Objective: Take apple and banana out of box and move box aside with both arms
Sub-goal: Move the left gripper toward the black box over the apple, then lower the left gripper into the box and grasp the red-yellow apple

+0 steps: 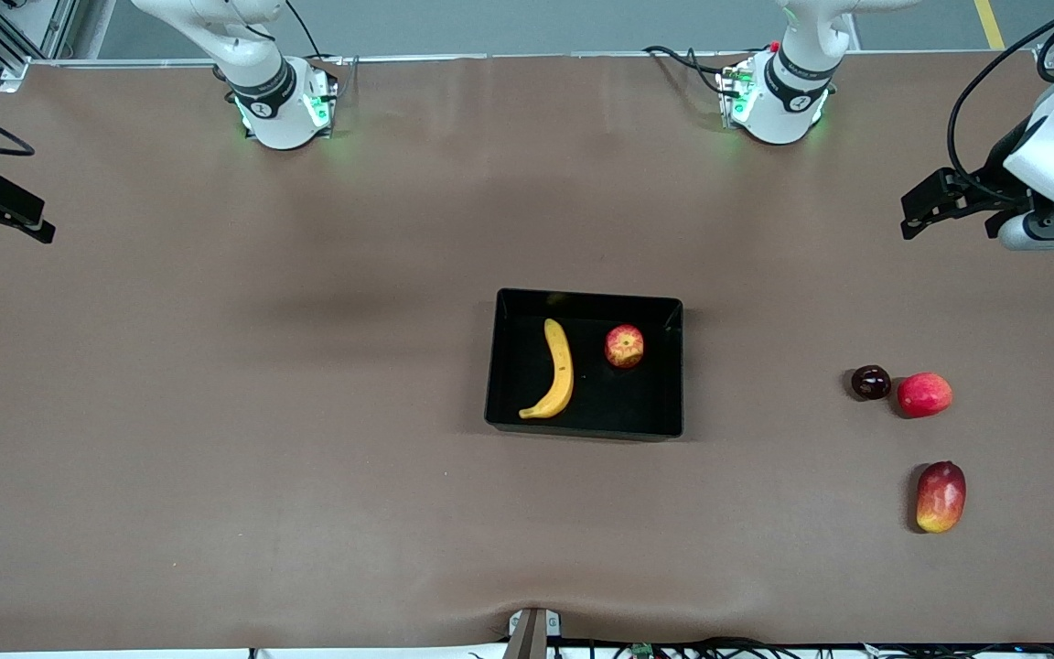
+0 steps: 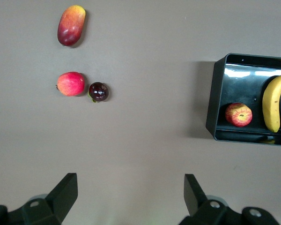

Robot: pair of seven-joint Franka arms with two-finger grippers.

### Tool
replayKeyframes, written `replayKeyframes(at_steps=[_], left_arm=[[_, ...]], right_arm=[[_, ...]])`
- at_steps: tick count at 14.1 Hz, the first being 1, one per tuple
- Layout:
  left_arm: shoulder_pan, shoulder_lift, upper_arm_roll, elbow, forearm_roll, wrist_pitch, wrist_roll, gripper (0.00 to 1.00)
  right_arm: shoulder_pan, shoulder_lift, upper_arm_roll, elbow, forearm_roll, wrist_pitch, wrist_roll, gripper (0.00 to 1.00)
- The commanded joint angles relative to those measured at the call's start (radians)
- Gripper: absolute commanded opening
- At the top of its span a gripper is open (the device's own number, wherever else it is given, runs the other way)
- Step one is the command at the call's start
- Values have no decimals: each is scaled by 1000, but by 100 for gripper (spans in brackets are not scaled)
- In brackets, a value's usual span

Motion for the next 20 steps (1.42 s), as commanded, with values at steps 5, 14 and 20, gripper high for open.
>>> replayKeyframes(at_steps=[5, 14, 20], left_arm=[[0, 7, -2, 20, 8, -10, -11, 100], [-14, 99, -22, -83, 11, 156, -30, 100], [-18, 206, -139, -186, 9, 398, -264, 100]], right_arm=[[-21, 11, 14, 18, 19, -11, -7, 100], [-16, 11, 16, 21, 19, 1, -6, 100], [-16, 11, 16, 21, 19, 3, -6, 100]])
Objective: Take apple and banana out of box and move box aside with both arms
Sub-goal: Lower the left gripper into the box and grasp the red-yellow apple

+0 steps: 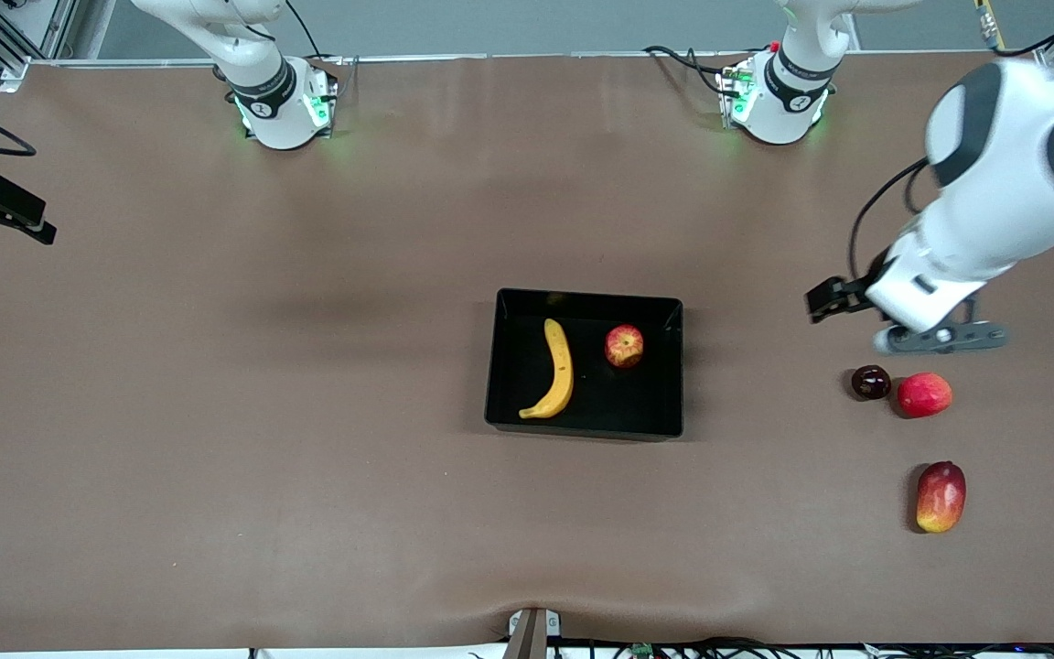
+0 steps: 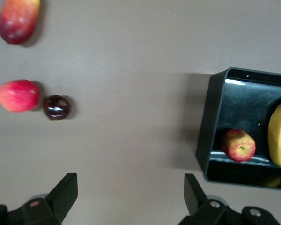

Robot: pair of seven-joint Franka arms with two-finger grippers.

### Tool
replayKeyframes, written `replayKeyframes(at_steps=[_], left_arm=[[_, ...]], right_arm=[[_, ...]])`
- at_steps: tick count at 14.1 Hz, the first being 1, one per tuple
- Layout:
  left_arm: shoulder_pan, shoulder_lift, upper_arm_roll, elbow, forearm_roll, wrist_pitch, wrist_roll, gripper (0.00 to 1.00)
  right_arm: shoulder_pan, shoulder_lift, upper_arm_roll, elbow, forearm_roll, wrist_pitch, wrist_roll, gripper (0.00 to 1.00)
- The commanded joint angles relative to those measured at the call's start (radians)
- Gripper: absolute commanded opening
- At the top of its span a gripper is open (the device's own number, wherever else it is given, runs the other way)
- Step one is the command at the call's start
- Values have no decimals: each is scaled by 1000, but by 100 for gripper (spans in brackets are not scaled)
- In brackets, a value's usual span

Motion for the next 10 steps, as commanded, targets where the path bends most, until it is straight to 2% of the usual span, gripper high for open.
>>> replayKeyframes(at_steps=[1, 5, 10], left_arm=[[-6, 59, -67, -3, 11, 83, -133, 100], [-131, 187, -79, 0, 18, 239, -412, 100], [-259, 326, -79, 18, 102, 382, -649, 100]], right_arm=[[-13, 11, 12, 21, 19, -4, -6, 100], [-11, 12, 12, 22, 19, -4, -6, 100], [-13, 12, 12, 22, 19, -4, -6, 100]])
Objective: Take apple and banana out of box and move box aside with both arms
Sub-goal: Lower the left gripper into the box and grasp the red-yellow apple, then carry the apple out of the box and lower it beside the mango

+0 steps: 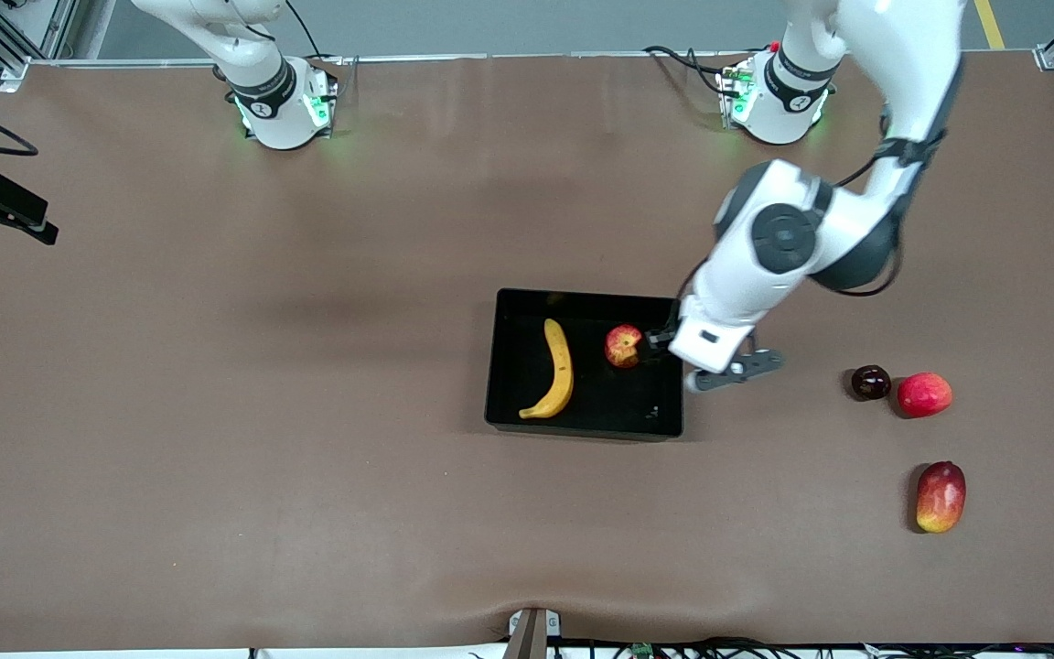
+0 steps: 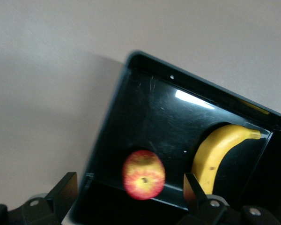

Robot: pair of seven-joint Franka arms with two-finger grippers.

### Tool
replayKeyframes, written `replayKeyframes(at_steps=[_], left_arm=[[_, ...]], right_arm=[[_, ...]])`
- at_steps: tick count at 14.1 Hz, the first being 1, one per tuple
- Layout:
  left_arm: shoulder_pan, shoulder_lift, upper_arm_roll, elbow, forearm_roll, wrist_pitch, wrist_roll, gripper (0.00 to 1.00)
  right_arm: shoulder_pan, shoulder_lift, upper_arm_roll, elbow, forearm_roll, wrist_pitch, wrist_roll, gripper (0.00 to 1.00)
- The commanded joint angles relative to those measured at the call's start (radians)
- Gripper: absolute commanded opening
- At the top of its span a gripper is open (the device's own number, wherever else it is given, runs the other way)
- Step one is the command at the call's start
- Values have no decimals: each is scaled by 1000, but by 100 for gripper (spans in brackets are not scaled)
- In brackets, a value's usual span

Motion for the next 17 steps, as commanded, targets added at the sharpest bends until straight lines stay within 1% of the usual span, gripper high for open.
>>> replayKeyframes(at_steps=[1, 4, 6, 8, 11, 12, 13, 14, 15, 17], left_arm=[[-49, 80, 3, 28, 82, 32, -105, 100], [-84, 134, 3, 5, 166, 33, -191, 100], [-93, 157, 4, 2, 173, 33, -231, 100], [-100, 185, 4, 4, 173, 39, -231, 100], [-101, 208, 7, 7, 174, 82, -269, 100], [-98, 213, 7, 7, 176, 84, -272, 81], [-92, 208, 6, 7, 177, 81, -274, 37], [-84, 199, 3, 10, 179, 75, -275, 5], [-87, 185, 3, 13, 179, 75, -280, 0], [-77, 133, 3, 22, 177, 40, -272, 0]], right_arm=[[-13, 12, 8, 22, 18, -5, -6, 100], [-15, 12, 8, 22, 18, -5, -6, 100], [-15, 12, 8, 22, 18, -5, -6, 100], [-15, 12, 8, 22, 20, -5, -6, 100], [-18, 12, 8, 22, 20, -5, -6, 100], [-16, 12, 8, 22, 20, -5, -6, 100], [-16, 12, 8, 22, 18, -5, -6, 100], [-18, 12, 8, 22, 20, -5, -6, 100], [-18, 12, 8, 22, 20, -5, -6, 100], [-18, 12, 8, 22, 20, -5, -6, 100]])
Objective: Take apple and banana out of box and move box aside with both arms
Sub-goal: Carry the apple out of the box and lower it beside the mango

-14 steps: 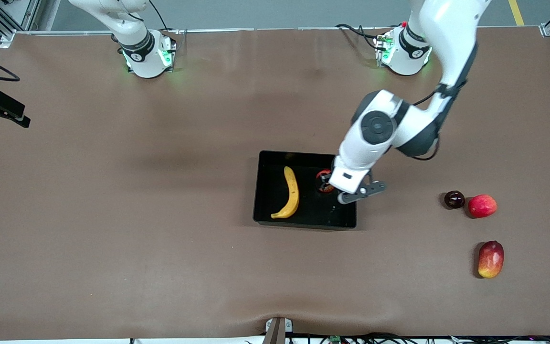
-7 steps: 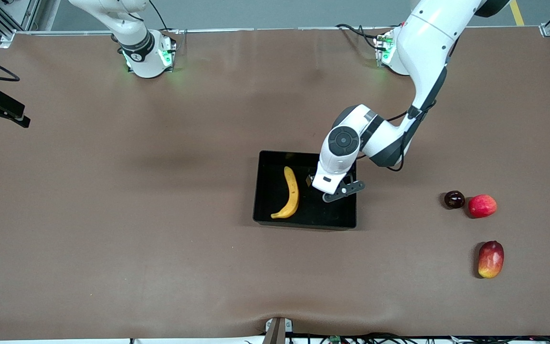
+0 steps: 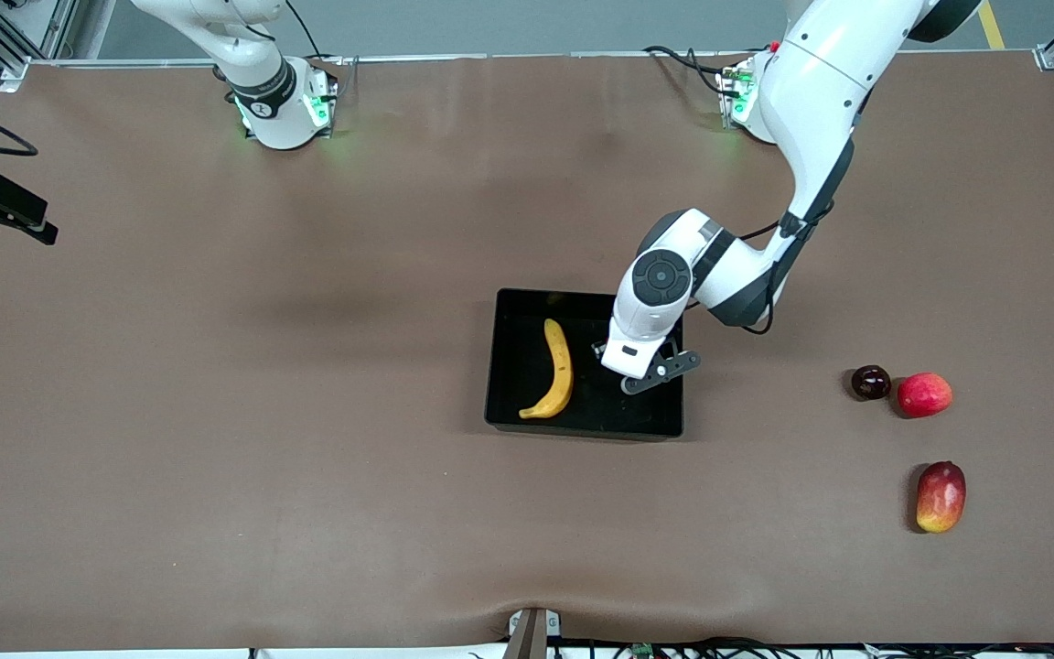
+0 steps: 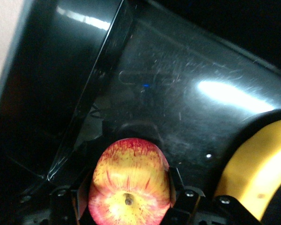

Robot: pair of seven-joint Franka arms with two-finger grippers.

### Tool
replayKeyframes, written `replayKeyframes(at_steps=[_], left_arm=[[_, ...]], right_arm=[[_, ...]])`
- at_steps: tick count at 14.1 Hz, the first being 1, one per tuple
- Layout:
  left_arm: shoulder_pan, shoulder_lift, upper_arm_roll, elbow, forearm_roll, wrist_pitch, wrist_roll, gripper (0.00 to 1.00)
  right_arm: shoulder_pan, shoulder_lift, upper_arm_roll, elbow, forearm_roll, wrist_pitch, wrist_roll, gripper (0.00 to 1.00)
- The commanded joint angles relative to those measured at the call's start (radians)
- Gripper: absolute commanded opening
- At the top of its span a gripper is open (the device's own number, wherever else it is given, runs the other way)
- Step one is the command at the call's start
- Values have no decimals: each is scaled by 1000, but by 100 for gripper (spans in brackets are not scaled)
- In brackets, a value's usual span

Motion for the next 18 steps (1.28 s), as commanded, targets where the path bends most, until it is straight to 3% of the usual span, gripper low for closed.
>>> replayKeyframes(at_steps=[1, 4, 8, 14, 18], left_arm=[[12, -104, 4, 8, 26, -52, -29, 0], [87, -179, 5, 100, 28, -160, -3, 0], [246, -207, -1, 145, 12, -197, 239, 0], [423, -130, 8, 148, 29, -188, 550, 0], [501, -50, 8, 145, 79, -134, 611, 0]], right_arm=[[-19, 12, 9, 22, 20, -5, -6, 100], [-18, 12, 9, 22, 23, -5, -6, 100], [-22, 12, 9, 22, 32, -5, -6, 100], [-24, 12, 9, 22, 41, -5, -6, 100], [-24, 12, 9, 22, 43, -5, -6, 100]])
